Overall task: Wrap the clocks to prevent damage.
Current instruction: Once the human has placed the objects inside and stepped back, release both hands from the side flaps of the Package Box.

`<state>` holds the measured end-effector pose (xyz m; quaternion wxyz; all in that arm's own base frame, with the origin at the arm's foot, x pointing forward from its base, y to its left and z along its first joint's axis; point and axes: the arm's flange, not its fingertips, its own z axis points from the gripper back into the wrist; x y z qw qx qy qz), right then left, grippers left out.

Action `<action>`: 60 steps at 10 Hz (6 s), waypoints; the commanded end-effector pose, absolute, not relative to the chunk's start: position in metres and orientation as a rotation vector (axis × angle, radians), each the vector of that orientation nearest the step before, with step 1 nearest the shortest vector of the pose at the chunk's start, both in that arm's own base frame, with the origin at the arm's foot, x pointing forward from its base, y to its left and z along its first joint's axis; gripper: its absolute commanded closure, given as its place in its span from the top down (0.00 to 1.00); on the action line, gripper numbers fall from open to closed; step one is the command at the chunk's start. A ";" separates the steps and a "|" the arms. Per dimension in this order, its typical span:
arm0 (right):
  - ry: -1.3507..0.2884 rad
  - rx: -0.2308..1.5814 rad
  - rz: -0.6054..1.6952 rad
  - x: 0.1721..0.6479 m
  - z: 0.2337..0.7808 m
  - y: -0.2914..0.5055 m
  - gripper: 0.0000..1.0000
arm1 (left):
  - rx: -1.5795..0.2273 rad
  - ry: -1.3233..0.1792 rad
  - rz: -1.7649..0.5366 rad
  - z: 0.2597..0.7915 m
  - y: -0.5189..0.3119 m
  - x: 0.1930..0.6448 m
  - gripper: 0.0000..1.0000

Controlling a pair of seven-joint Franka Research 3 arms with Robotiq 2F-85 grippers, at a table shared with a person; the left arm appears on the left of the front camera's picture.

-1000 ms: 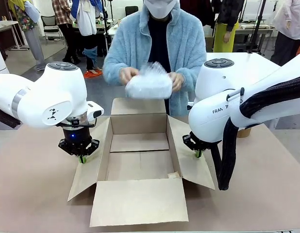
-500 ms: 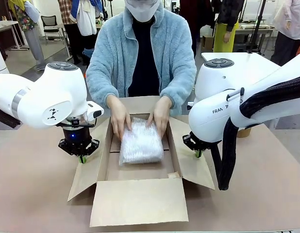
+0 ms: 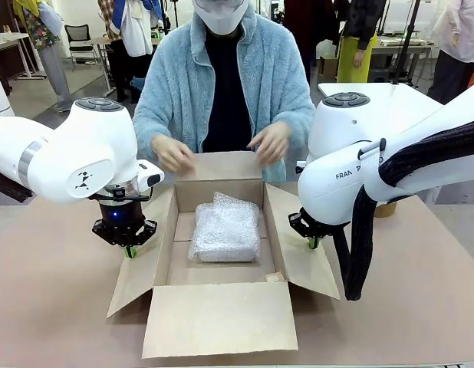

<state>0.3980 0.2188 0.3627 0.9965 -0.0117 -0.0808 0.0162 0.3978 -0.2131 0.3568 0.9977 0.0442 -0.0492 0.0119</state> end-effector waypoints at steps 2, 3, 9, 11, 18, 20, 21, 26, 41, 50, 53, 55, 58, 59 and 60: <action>-0.158 -0.026 0.030 0.398 0.362 0.218 0.01 | 0.096 -0.103 0.014 0.356 -0.213 0.398 0.00; -0.158 -0.026 0.030 0.398 0.362 0.218 0.01 | 0.096 -0.103 0.014 0.356 -0.213 0.398 0.00; -0.198 -0.102 0.117 0.388 0.414 0.195 0.01 | 0.103 -0.200 -0.156 0.417 -0.185 0.395 0.00; -0.102 -0.237 0.270 0.367 0.491 0.192 0.01 | 0.062 -0.182 -0.364 0.486 -0.161 0.387 0.00; -0.073 -0.273 0.346 0.326 0.573 0.194 0.01 | 0.019 -0.205 -0.464 0.562 -0.141 0.372 0.00; -0.073 -0.273 0.346 0.326 0.573 0.194 0.01 | 0.019 -0.205 -0.464 0.562 -0.141 0.372 0.00; -0.059 -0.277 0.359 0.325 0.577 0.195 0.01 | 0.005 -0.187 -0.473 0.564 -0.142 0.372 0.00; -0.280 -0.108 1.104 0.315 0.520 0.092 0.01 | 0.021 -0.132 -1.364 0.546 -0.088 0.393 0.00; -0.506 0.281 1.547 0.292 0.464 -0.005 0.01 | -0.339 -0.419 -1.569 0.513 -0.011 0.374 0.00; -0.516 0.313 1.519 0.322 0.498 -0.020 0.01 | -0.311 -0.404 -1.562 0.518 -0.019 0.373 0.00; -0.516 0.313 1.519 0.322 0.498 -0.020 0.01 | -0.311 -0.404 -1.562 0.518 -0.019 0.373 0.00; -0.516 0.313 1.519 0.322 0.498 -0.020 0.01 | -0.311 -0.404 -1.562 0.518 -0.019 0.373 0.00; -0.516 0.313 1.519 0.322 0.498 -0.020 0.01 | -0.311 -0.404 -1.562 0.518 -0.019 0.373 0.00; -0.516 0.313 1.519 0.322 0.498 -0.020 0.01 | -0.311 -0.404 -1.562 0.518 -0.019 0.373 0.00; -0.516 0.313 1.519 0.322 0.498 -0.020 0.01 | -0.311 -0.404 -1.562 0.518 -0.019 0.373 0.00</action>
